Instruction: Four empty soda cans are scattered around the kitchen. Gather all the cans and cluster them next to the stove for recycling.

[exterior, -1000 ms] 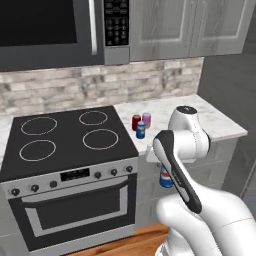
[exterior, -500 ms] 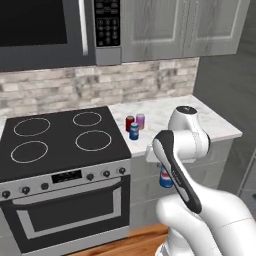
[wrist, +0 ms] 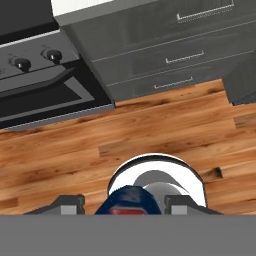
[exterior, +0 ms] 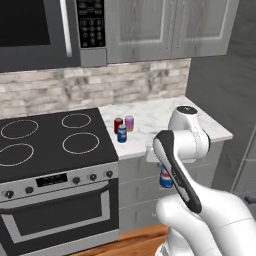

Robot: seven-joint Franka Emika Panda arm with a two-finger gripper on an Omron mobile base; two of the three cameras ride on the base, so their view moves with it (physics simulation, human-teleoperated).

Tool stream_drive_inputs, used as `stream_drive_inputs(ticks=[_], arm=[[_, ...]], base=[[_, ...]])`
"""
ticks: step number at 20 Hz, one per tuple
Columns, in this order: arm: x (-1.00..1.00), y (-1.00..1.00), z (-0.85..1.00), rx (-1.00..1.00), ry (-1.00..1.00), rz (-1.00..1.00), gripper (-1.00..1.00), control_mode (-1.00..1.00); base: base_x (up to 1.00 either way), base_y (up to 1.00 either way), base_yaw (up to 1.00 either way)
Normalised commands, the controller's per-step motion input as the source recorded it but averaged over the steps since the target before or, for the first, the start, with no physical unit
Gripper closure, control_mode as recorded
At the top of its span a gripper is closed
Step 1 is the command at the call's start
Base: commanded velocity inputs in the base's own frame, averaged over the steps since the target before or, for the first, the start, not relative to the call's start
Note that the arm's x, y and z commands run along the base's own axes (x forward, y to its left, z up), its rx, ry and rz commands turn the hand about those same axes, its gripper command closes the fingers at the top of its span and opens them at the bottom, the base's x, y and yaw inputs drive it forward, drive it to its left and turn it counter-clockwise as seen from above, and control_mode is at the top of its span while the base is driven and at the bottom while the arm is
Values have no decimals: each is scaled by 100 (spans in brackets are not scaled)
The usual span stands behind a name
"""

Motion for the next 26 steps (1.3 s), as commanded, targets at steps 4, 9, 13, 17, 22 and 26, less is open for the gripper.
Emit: stream_drive_inputs(ticks=[4,9,13,17,22,26], arm=[[0,0,0,0,0,0,100,100],[0,0,0,0,0,0,100,100],[0,0,0,0,0,0,100,100],[0,0,0,0,0,0,100,100],[0,0,0,0,0,0,100,100],[0,0,0,0,0,0,100,100]], base=[[43,-2,0],[46,-6,0],[34,-15,0],[31,-15,0],[39,-14,0],[40,-19,0]])
